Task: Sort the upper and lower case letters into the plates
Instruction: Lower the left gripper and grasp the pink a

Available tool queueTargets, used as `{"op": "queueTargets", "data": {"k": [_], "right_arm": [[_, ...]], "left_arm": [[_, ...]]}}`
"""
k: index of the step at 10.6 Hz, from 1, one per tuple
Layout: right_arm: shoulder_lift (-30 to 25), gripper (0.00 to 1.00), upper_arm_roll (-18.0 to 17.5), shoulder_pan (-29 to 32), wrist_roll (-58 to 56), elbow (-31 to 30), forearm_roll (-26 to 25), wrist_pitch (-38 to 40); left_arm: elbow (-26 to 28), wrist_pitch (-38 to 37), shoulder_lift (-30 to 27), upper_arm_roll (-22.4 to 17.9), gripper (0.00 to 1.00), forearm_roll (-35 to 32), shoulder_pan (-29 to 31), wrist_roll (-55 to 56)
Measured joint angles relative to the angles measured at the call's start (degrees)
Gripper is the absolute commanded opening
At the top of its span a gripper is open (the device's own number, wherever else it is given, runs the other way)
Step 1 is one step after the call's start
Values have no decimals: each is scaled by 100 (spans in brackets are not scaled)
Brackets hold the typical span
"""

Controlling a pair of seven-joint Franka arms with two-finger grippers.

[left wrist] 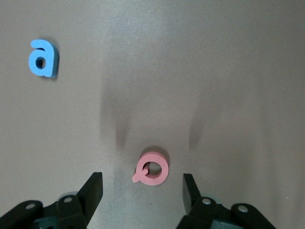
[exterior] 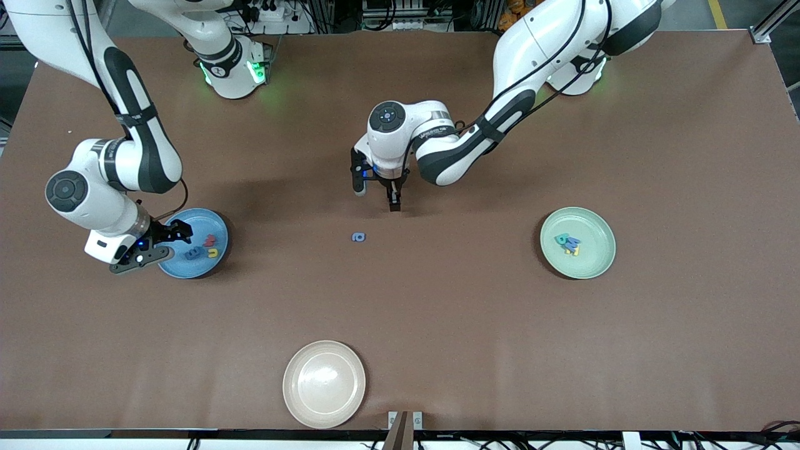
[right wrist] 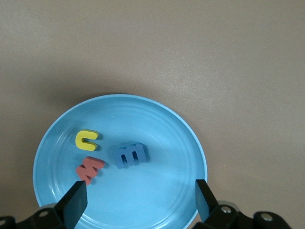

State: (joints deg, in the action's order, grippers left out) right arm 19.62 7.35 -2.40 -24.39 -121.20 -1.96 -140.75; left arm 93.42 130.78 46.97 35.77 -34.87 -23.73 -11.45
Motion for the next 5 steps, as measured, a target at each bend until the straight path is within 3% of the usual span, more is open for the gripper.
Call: {"op": "queueTargets", "data": {"k": [5], "right_arm": [[19,100,-31,0,-1,0,0,-40]], "left_arm": [[0,120,201,-17,70,-199,-23,-8]]}}
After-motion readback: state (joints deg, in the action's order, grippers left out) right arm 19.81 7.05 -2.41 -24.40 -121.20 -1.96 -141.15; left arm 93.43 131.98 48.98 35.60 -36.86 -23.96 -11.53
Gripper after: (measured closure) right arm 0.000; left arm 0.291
